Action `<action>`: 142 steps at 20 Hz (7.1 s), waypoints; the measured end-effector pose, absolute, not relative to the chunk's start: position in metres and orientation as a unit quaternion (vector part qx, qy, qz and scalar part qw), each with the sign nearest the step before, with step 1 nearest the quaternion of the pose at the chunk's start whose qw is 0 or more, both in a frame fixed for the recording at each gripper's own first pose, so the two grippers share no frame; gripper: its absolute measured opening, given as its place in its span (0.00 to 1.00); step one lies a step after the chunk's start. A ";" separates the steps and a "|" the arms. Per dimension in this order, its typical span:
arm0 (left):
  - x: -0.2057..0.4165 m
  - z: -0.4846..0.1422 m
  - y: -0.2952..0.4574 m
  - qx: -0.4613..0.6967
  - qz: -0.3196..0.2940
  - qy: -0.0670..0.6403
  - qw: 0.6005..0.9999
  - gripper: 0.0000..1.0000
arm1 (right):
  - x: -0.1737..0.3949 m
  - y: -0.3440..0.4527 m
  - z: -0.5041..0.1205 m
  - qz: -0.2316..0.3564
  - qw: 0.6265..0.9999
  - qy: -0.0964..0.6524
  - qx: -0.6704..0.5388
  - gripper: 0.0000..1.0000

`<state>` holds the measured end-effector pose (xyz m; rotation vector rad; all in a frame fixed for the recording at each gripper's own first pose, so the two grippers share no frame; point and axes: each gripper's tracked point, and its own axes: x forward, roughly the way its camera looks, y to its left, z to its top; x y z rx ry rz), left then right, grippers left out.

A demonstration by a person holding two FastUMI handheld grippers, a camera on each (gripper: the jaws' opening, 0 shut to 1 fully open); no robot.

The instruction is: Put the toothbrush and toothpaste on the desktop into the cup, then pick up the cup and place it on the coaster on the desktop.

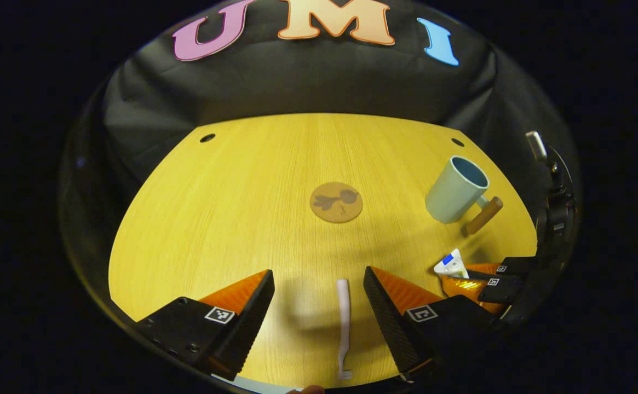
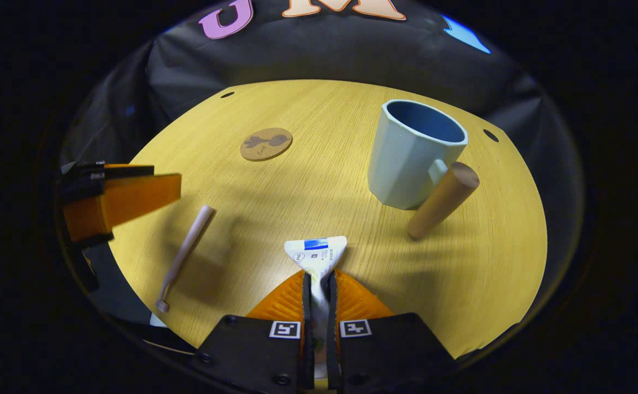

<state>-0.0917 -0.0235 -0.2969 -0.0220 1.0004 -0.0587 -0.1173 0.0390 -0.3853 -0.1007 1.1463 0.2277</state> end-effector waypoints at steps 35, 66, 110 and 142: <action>-0.115 -0.347 -0.056 0.002 -0.091 0.629 0.772 0.00 | -0.114 0.039 -0.384 0.139 0.828 0.541 -0.049 0.12; -0.144 -0.362 -0.035 -0.074 -0.098 0.524 0.843 0.00 | -0.058 0.035 -0.321 0.164 0.843 0.503 0.099 0.07; -0.301 -0.319 0.018 -0.071 -0.060 0.469 0.878 0.00 | 0.109 -0.045 -0.258 0.102 0.943 0.290 0.130 1.00; -0.102 -0.228 -0.144 -0.166 -0.146 0.283 0.933 0.00 | 0.001 -0.206 -0.244 -0.005 0.941 0.306 0.143 0.99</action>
